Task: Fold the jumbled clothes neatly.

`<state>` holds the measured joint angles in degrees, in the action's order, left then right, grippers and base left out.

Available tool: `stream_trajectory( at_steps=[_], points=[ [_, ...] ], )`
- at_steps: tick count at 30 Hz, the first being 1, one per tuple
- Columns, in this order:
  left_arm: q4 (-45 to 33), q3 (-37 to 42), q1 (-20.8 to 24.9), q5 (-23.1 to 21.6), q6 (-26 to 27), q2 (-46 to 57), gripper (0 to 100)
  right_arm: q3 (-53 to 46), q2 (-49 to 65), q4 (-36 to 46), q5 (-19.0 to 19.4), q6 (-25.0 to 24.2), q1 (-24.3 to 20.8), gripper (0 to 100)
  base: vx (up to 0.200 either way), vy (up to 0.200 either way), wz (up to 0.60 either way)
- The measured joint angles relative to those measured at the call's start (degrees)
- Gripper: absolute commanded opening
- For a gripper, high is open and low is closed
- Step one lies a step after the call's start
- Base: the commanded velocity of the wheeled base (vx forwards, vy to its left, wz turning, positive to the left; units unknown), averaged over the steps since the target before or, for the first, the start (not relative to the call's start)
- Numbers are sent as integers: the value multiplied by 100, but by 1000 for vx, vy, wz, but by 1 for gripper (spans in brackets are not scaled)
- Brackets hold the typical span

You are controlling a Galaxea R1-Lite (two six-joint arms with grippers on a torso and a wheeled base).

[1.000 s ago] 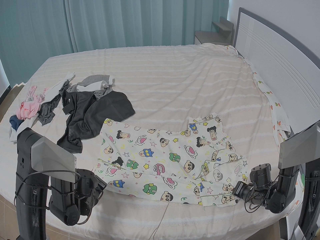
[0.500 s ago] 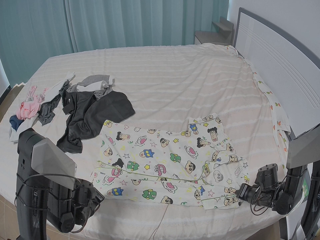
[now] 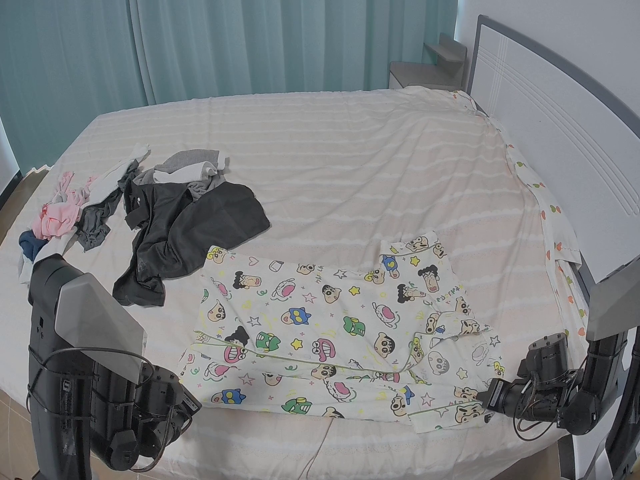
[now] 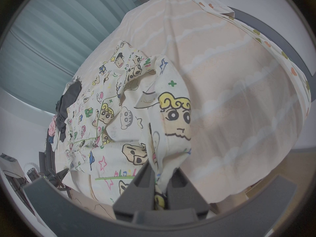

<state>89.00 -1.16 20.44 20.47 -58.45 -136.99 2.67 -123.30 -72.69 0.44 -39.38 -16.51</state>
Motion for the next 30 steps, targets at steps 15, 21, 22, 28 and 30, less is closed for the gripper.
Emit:
stream_trajectory(
  at_steps=[15, 21, 22, 28, 30],
  points=[
    [-801, 15, 74, -11, -22, 63, 0, -166, 4, 96, 223, 460, 265, 0, 0, 0, 0],
    [-955, 15, 96, -39, -26, 104, 0, -166, -40, 336, 240, 621, 384, 0, 0, 0, 0],
    [-961, 17, 96, -63, -23, 116, 0, -166, -52, 339, 260, 623, 395, 0, 0, 0, 0],
    [-900, 15, 89, -197, -55, 160, 0, -166, -182, 293, 293, 725, 422, 100, 0, 0, 0],
    [-881, 17, 72, -227, -61, 168, 0, -166, -208, 295, 293, 752, 424, 100, 0, 0, 0]
  ],
)
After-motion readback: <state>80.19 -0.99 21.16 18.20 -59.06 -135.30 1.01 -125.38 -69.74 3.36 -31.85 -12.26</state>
